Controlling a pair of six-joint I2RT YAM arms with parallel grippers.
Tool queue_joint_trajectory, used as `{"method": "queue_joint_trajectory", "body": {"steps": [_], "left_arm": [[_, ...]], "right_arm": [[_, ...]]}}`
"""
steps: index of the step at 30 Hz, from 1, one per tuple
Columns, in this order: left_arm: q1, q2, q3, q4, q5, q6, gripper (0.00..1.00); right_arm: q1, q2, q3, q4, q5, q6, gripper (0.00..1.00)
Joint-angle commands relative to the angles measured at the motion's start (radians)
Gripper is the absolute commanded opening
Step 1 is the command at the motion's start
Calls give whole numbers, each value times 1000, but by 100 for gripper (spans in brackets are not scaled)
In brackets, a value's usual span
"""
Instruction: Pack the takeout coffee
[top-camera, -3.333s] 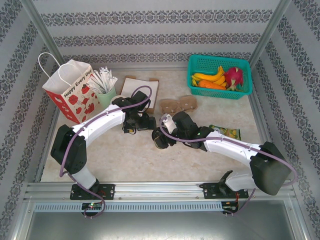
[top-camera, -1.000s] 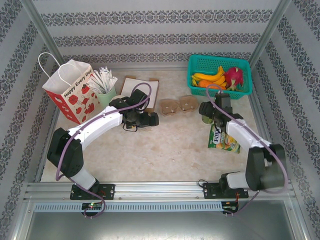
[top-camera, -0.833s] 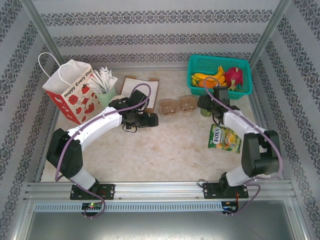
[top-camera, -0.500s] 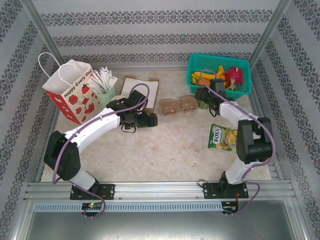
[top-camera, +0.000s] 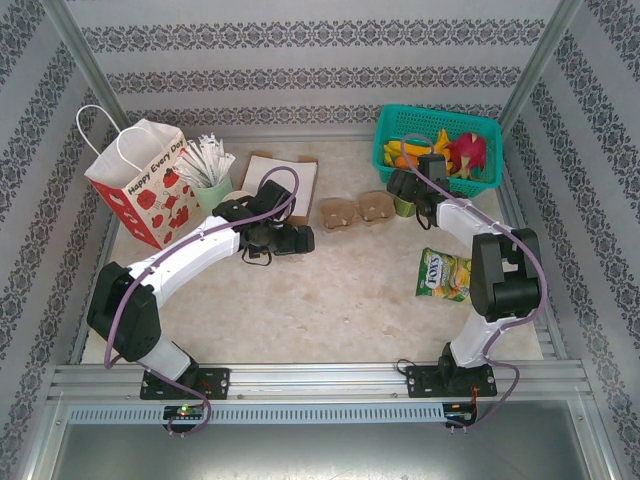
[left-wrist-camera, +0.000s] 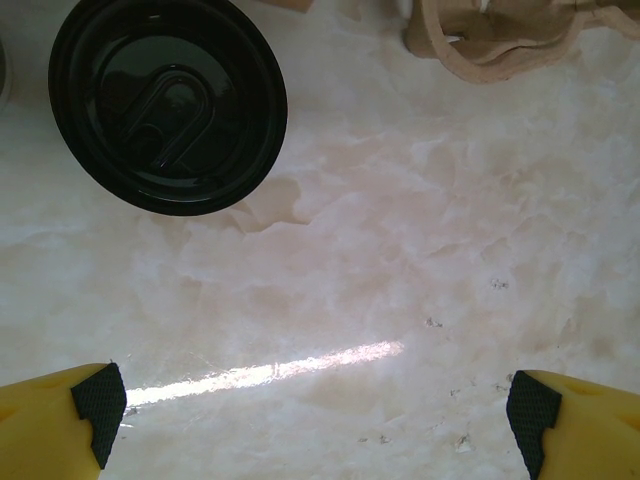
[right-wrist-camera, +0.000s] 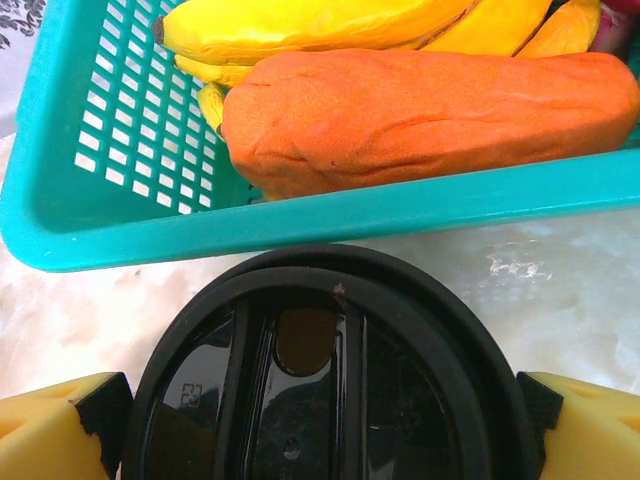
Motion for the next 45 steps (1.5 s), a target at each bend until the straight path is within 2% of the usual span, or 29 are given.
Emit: {"method": "queue_joint_trajectory", "body": {"steps": [1,6,11,15,20,24,27,29,36,38,41,45], "left_arm": [[-1,-34,-2,-5,-19,7,99],[1,-53,-7,0,-34,1,99],[8,-124,-9,4,-113,36,99],[72,-176,9,-19,-144,52,99],[207,-213,56,-68,-194,70,99],[310,-230,128,-133,-293,113,99],[408,-253,204,-180,-367,152,99],[490,-276,252,-194,-376,165,99],[778,-318,327,-213,-363,162,99],[856,-302,328,-207,-337,156,99],[952,-252,348,-212,-275,129,99],[1032,-154,388,-214,-176,99,100]], "right_arm": [[-4,-43,32,-32,33,-23,98],[1,-83,33,-52,37,-25,98],[28,-160,36,-104,105,-12,98],[75,-248,24,-155,138,18,98],[178,-341,-23,-187,161,69,98],[284,-393,-92,-129,298,115,98],[330,-398,-98,-81,303,53,98],[353,-389,-70,-92,333,-3,98],[393,-408,-61,-54,398,-44,98],[391,-418,-61,-60,370,-43,98],[389,-435,-68,-55,342,-51,98],[386,-455,-89,-37,377,-51,98]]}}
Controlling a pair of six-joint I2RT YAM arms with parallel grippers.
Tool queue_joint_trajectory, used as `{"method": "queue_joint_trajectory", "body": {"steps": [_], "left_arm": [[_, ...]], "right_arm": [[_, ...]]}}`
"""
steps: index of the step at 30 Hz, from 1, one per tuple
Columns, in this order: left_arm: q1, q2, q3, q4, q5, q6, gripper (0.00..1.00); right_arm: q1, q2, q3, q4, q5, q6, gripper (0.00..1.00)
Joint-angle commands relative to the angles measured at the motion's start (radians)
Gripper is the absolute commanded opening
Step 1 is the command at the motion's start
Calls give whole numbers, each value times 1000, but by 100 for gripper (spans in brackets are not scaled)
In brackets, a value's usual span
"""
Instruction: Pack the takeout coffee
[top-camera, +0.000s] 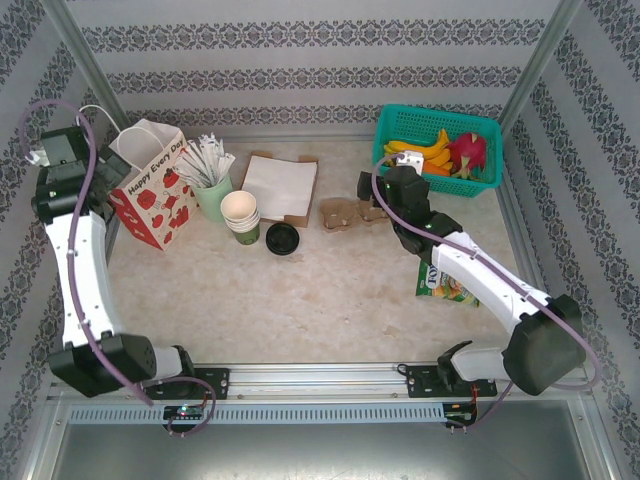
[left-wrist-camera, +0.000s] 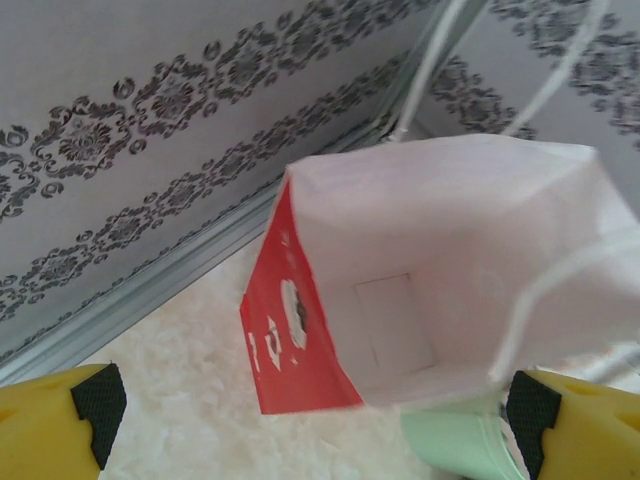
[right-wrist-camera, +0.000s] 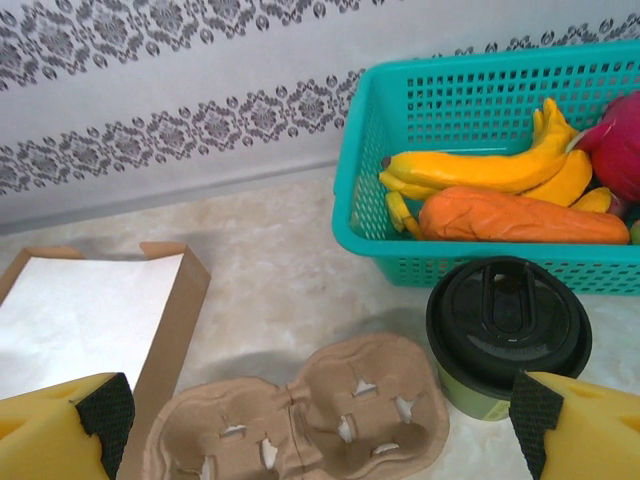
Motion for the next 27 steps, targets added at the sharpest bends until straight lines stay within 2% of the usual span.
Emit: {"method": "queue_joint_trajectory", "body": {"steps": [1,6,13,16,19,23,27], "left_arm": [[48,85,53,-49,97,-31,99],[56,174,106,-25,139,-33,91],[57,255,95,-5,130,-77,74],[56,269,90,4,159,-80,63],[56,266,80,9,165,-79,47],[57,216,49,20,105,-72,24],[58,169,28,12,85,-48,8]], "right_arm": [[-1,-39,-12,36,45,-20,98],[-9,-77,-59,47,72,0,98],[-13,-135,-114,71,56,-31,98],[-15,-167,-134,75,52,-48,98],[-28,-199,-155,62,41,-25,98],[-59,-250,-212,100,20,14,98],[-98,-289,-253,134,-17,26,98]]}}
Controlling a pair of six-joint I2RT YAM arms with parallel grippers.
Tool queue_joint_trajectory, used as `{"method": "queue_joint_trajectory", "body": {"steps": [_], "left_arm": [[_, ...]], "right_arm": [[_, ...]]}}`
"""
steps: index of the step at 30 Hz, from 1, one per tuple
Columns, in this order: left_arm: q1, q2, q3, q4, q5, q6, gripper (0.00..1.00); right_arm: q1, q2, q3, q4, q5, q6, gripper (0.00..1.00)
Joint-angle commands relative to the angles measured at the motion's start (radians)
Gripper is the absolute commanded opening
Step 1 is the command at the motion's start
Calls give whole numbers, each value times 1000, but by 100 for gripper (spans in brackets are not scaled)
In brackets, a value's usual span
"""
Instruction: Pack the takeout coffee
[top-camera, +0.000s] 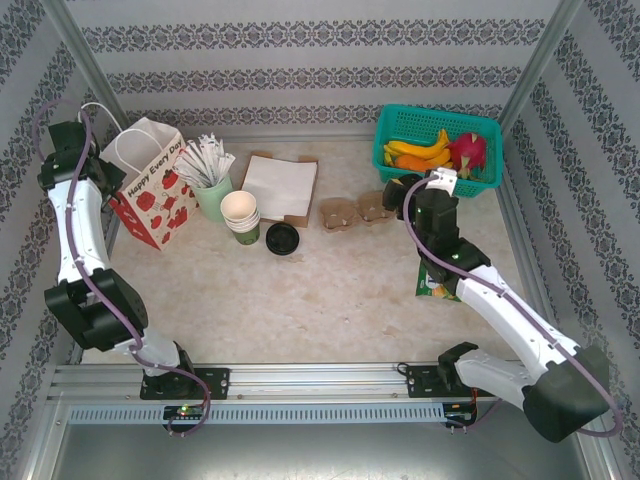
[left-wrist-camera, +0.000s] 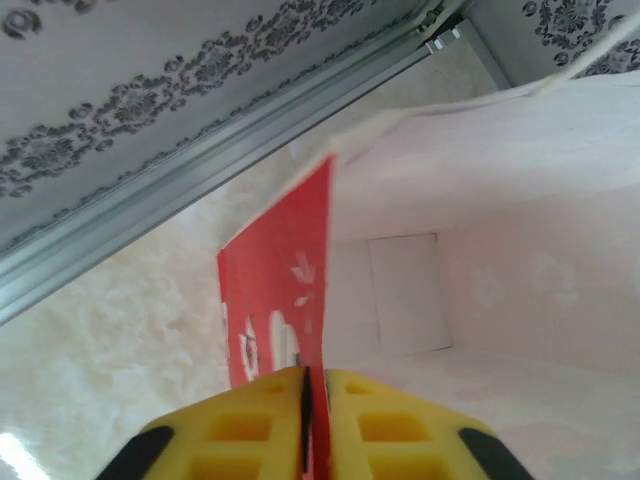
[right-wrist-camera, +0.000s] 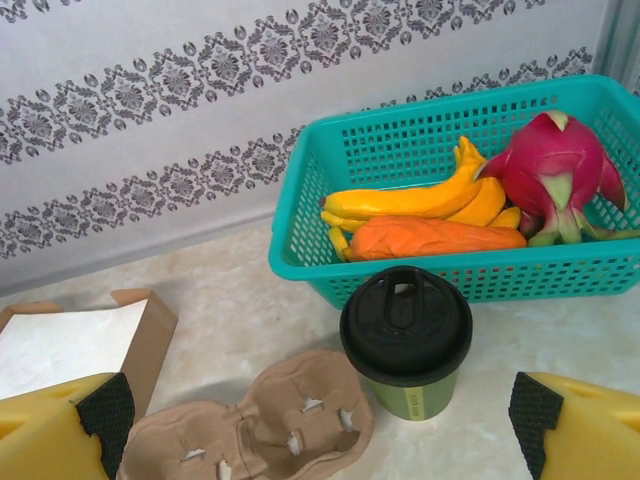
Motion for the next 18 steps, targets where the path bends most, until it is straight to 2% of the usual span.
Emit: {"method": "queue_joint_trajectory", "body": {"steps": [1,2,8,18], "left_arm": [[9,-71,-10,0,-41,27,4],[14,-88,-15,-7,-44,31,0],[55,-217,-87,-46,9,33,0],[63,-420,-107,-244,56,86,0]], "right_arm": [[-32,-32,-22,42,-51,30,98],[-39,-35,-22,37,-56,34,98],[-46,-23,-24,69,-95,9,98],[-40,84,53,57,-150,26,98]]}}
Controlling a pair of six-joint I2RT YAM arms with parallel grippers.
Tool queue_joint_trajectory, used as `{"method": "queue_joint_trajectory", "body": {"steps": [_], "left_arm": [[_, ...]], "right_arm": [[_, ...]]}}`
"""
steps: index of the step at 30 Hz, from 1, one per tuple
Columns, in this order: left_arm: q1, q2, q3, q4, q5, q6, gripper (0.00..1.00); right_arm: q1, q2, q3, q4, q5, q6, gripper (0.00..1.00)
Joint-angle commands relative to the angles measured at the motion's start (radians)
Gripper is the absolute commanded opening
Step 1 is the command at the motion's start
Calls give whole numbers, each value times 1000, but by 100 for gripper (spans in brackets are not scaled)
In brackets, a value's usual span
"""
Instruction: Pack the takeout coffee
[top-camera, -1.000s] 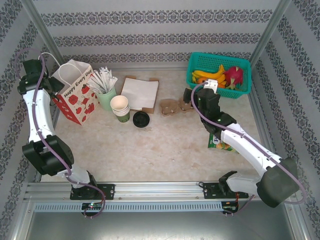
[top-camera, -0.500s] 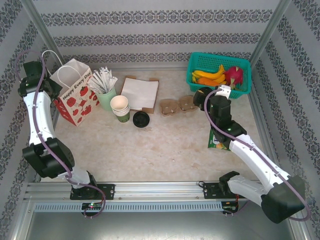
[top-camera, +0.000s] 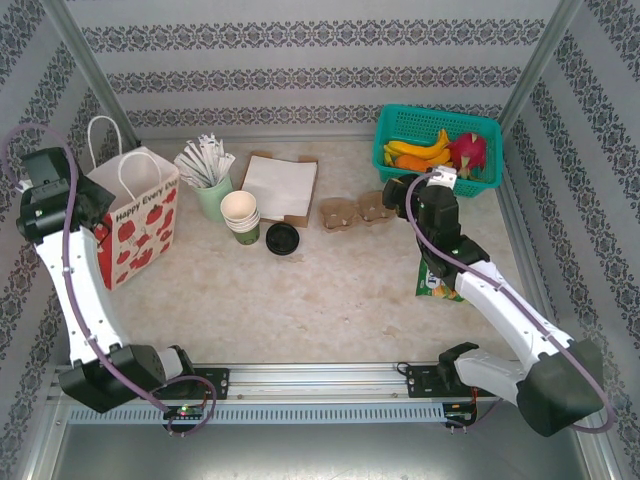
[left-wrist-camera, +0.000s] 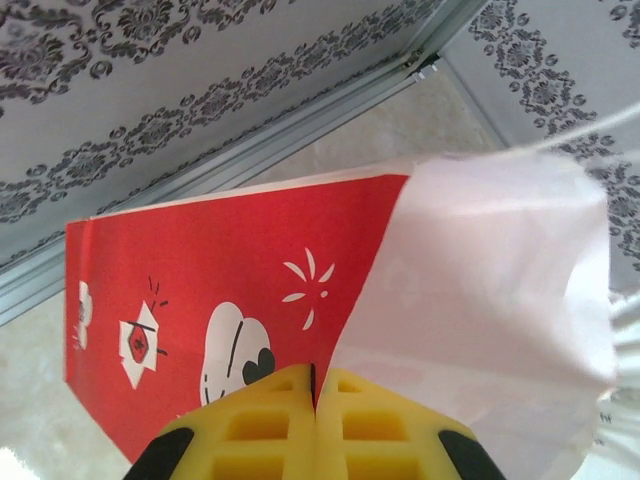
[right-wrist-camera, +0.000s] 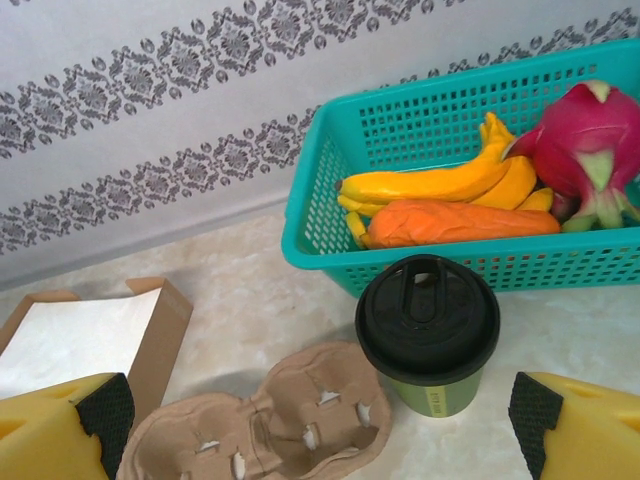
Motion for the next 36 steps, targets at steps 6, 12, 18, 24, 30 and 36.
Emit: {"method": "queue_joint_trajectory", "body": {"steps": [6,12,18,24,30,36], "left_arm": [[9,-147,-4,-188,107,20,0],[9,-173,-11,-266,282,32,0],[-41,-195,-58,-247,450,-29,0],[-131,-219,-99,-227,473,-103,0],[-266,-210,-112,-235,451,-133,0],[-284,-224,-51,-302,324,-119,0]], "right_arm": [[14,104,86,38,-104,20,98],[27,155,124,51,-124,17,98],[32,193,141,51,-138,32,98],[22,221,164,16,-186,74,98],[21,236,170,15,-203,68,98],[21,249,179,-4,-213,57,98]]}}
